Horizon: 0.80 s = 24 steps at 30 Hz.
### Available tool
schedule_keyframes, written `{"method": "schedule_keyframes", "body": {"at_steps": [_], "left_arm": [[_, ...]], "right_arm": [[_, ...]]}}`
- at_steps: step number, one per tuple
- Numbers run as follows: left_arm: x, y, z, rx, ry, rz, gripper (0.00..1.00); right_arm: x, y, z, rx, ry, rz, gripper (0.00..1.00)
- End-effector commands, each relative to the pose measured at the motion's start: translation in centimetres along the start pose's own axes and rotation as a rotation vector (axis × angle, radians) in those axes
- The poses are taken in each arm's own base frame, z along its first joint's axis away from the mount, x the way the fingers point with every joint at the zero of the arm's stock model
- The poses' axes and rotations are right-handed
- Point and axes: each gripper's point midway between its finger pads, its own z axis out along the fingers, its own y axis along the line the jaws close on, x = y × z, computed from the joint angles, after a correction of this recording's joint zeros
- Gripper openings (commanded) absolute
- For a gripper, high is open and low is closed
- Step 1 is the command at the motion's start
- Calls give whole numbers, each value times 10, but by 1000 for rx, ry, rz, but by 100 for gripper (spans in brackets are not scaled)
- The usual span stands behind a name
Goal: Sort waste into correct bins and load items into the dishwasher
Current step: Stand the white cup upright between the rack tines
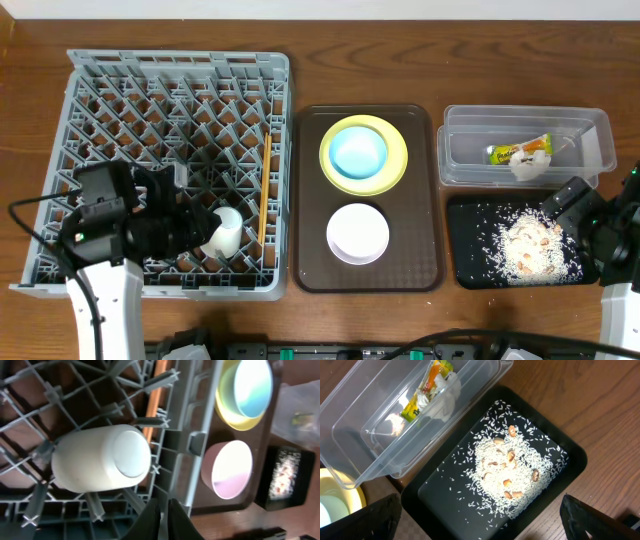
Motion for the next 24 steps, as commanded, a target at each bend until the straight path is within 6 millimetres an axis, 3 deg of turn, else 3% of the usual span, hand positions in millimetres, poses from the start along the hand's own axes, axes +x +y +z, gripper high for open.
{"method": "schedule_keyframes", "body": {"at_steps": [1, 13, 18, 24], "left_arm": [[-1, 14, 8, -76, 23, -34, 10], [1, 12, 37, -75, 139, -20, 11], [2, 35, 42, -199, 163, -79, 11], [10, 62, 34, -365, 175, -143, 12]], "right_arm": [[-4, -1, -3, 4, -14, -6, 99], [-4, -1, -3, 4, -14, -6, 99], [-4, -1, -3, 4, -14, -6, 99], [-4, -1, -3, 4, -14, -6, 99]]}}
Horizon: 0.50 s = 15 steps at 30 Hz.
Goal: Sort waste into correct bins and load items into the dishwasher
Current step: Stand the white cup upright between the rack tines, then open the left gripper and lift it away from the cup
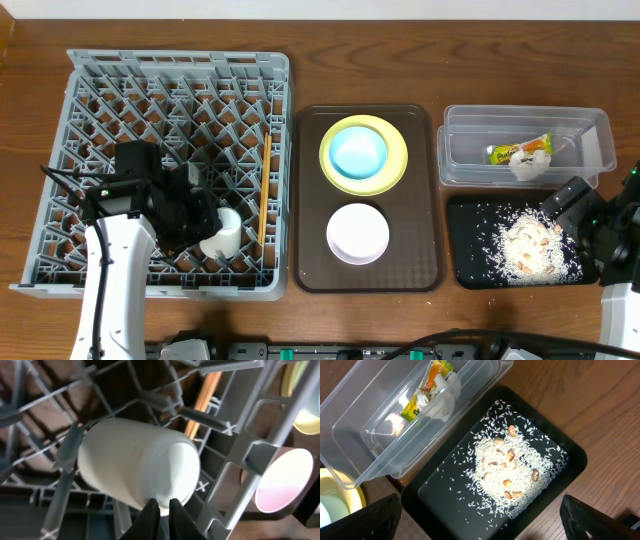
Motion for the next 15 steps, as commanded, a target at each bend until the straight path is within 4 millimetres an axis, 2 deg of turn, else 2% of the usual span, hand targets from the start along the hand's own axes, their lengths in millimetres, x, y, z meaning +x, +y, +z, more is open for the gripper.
{"method": "schedule_keyframes", "body": {"at_steps": [1, 5, 10, 13, 15], "left_arm": [[5, 34, 0, -193, 10, -92, 12], [11, 44, -2, -251, 24, -128, 14], [11, 42, -4, -243, 18, -141, 15], [7, 22, -10, -138, -14, -130, 15], [0, -3, -19, -4, -68, -102, 15]], "right_arm": [[-4, -1, -3, 4, -13, -6, 99], [-4, -1, -3, 4, -14, -6, 99], [-4, -1, -3, 4, -14, -6, 99], [-4, -1, -3, 4, -14, -6, 99], [-4, -1, -3, 4, -14, -6, 99]]}}
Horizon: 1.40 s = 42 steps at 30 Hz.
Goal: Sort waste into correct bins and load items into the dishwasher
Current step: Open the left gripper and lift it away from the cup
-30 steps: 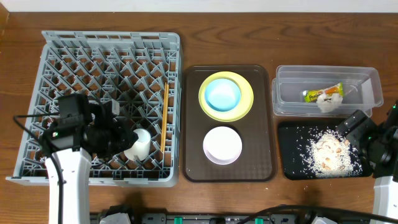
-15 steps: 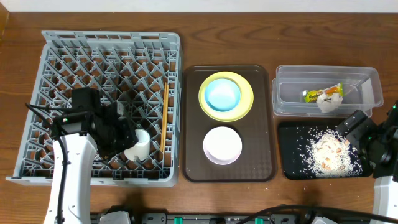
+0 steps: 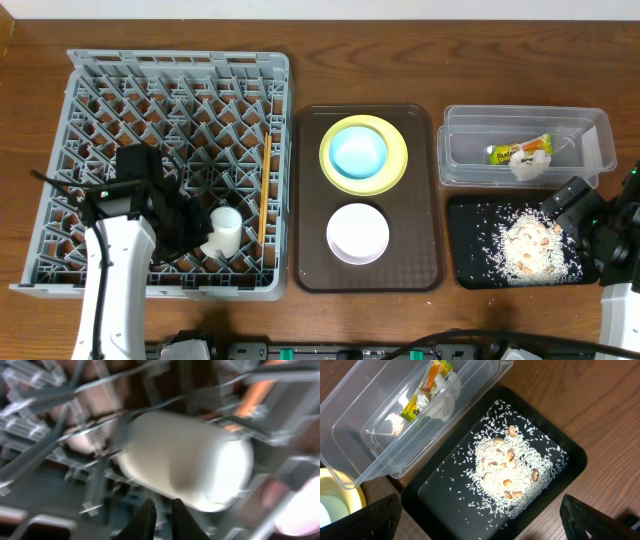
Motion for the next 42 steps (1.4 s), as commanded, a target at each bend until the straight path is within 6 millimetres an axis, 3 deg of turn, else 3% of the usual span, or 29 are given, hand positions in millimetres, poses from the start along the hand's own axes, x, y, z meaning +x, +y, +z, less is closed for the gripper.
{"method": "schedule_keyframes", "body": {"at_steps": [1, 2, 3, 4, 6, 7, 9, 10, 17, 18, 23, 28, 34, 39, 42], "left_arm": [[-7, -46, -29, 260, -97, 39, 25], [-8, -52, -33, 297, -108, 48, 41], [-9, -57, -35, 323, -116, 56, 75], [-10, -60, -36, 340, -122, 61, 86], [-10, -61, -35, 346, -118, 61, 87], [-10, -60, -32, 343, -110, 60, 86], [-7, -58, -25, 334, -84, 56, 51], [-5, -57, -20, 330, -69, 50, 41], [1, -46, 23, 306, 6, 23, 19], [1, -46, 26, 303, 14, 19, 8], [0, -38, 24, 252, 21, -99, 8], [-7, -17, 1, 115, -59, -114, 8], [8, 7, -20, -14, -103, -150, 8], [7, 2, -29, 16, -124, -144, 8], [3, -15, -41, 74, -141, -107, 10]], "right_arm": [[-4, -1, -3, 4, -14, -6, 99], [-4, -1, -3, 4, -14, -6, 99], [-4, -1, -3, 4, -14, -6, 99], [-4, -1, -3, 4, -14, -6, 99], [-4, -1, -3, 4, -14, -6, 99], [-4, -1, -3, 4, -14, -6, 99], [-4, -1, -3, 4, -14, -7, 99], [-4, -1, -3, 4, -14, -6, 99], [-4, -1, -3, 4, -14, -6, 99], [-4, -1, -3, 4, -14, -6, 99], [-4, -1, -3, 4, -14, -6, 99], [-4, -1, -3, 4, -14, -6, 99], [-4, -1, -3, 4, -14, -6, 99], [-4, -1, -3, 4, -14, -6, 99], [-4, -1, -3, 4, -14, -6, 99]]}}
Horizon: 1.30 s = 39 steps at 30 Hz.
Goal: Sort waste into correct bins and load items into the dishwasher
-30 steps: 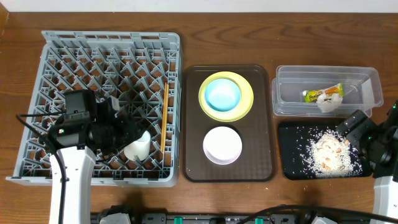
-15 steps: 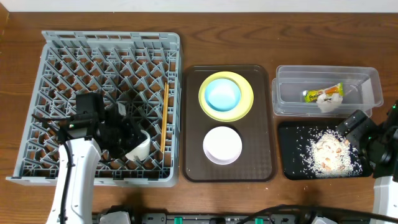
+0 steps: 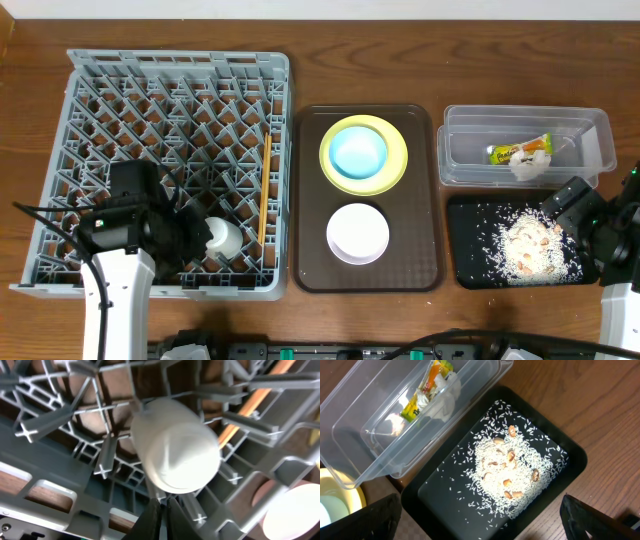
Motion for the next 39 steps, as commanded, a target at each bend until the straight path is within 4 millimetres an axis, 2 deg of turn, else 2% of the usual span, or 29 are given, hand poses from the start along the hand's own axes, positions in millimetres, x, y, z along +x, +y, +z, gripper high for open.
{"method": "schedule_keyframes", "body": {"at_steps": [1, 4, 6, 10, 11, 13, 16, 20, 23, 25, 28, 33, 39], "left_arm": [[-9, -23, -22, 62, -57, 49, 11], [-8, -49, -37, 99, -85, 151, 13], [-4, -75, -47, 137, -98, 246, 17], [14, -122, -53, 181, -65, 419, 17], [20, -133, -50, 179, -46, 456, 21], [32, -152, -38, 155, -5, 525, 24], [59, -179, -2, 123, 78, 643, 26], [91, -197, 44, 52, 167, 758, 34], [106, -200, 76, -19, 204, 805, 34], [112, -201, 86, -36, 220, 801, 34], [120, -207, 90, -24, 217, 826, 34], [143, -228, 90, 45, 183, 916, 34], [158, -246, 93, 50, 45, 1026, 34]], "right_arm": [[-4, -1, -3, 4, -14, -6, 99], [-4, -1, -3, 4, -14, -6, 99], [-4, -1, -3, 4, -14, -6, 99], [-4, -1, -3, 4, -14, -6, 99], [-4, -1, -3, 4, -14, -6, 99], [-4, -1, -3, 4, -14, -6, 99], [-4, -1, -3, 4, -14, -6, 99], [-4, -1, -3, 4, -14, -6, 99], [-4, -1, -3, 4, -14, -7, 99], [-4, -1, -3, 4, -14, -6, 99], [-4, -1, -3, 4, -14, -6, 99], [-4, -1, -3, 4, -14, -6, 99], [-4, -1, -3, 4, -14, -6, 99]]}}
